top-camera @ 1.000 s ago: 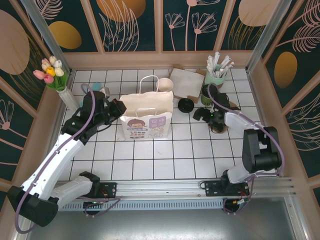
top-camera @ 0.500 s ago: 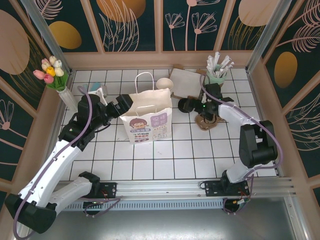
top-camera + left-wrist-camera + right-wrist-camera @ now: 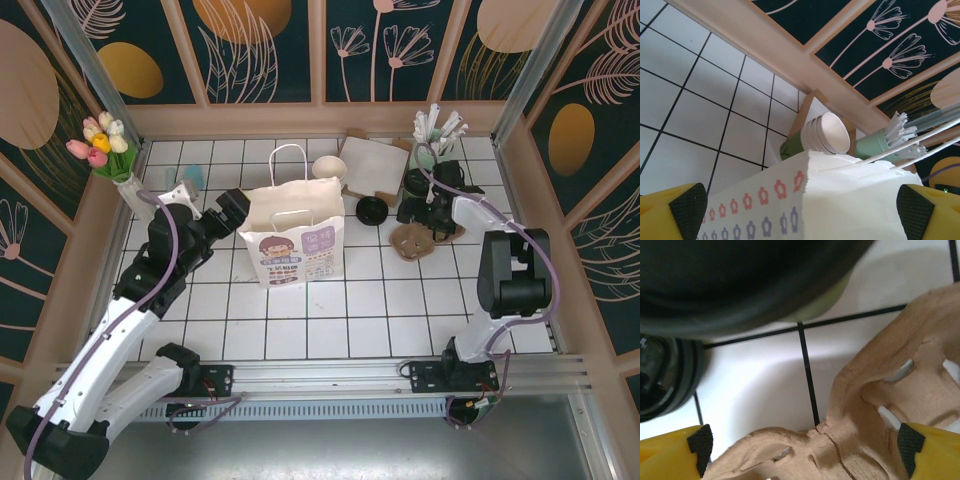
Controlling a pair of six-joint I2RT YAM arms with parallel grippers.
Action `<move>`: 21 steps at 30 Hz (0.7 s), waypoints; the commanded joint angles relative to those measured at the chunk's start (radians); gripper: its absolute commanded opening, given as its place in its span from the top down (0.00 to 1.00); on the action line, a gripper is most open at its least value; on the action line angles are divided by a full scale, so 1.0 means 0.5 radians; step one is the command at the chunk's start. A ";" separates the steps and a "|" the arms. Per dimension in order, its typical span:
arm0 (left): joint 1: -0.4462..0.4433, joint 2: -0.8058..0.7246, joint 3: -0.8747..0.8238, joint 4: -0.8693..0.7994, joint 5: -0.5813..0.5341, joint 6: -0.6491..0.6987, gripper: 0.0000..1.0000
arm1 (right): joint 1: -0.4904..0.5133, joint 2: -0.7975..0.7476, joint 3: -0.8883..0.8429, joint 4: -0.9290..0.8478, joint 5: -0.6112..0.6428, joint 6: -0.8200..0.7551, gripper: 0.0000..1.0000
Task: Pack the takeout coffee
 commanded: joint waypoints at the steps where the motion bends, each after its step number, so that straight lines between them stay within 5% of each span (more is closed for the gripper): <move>1: 0.002 -0.033 -0.039 0.115 -0.105 -0.057 0.02 | 0.028 -0.012 0.001 -0.131 -0.064 -0.060 0.03; 12: 0.002 0.075 -0.040 0.187 -0.036 -0.033 0.02 | 0.214 -0.206 -0.127 -0.215 -0.460 0.302 0.02; 16: 0.002 0.102 -0.029 0.192 -0.022 -0.009 0.02 | 0.306 -0.189 -0.094 -0.318 -0.009 0.117 0.04; 21: 0.002 0.076 -0.036 0.174 -0.070 0.005 0.02 | 0.350 -0.117 -0.079 -0.458 0.215 -0.207 0.11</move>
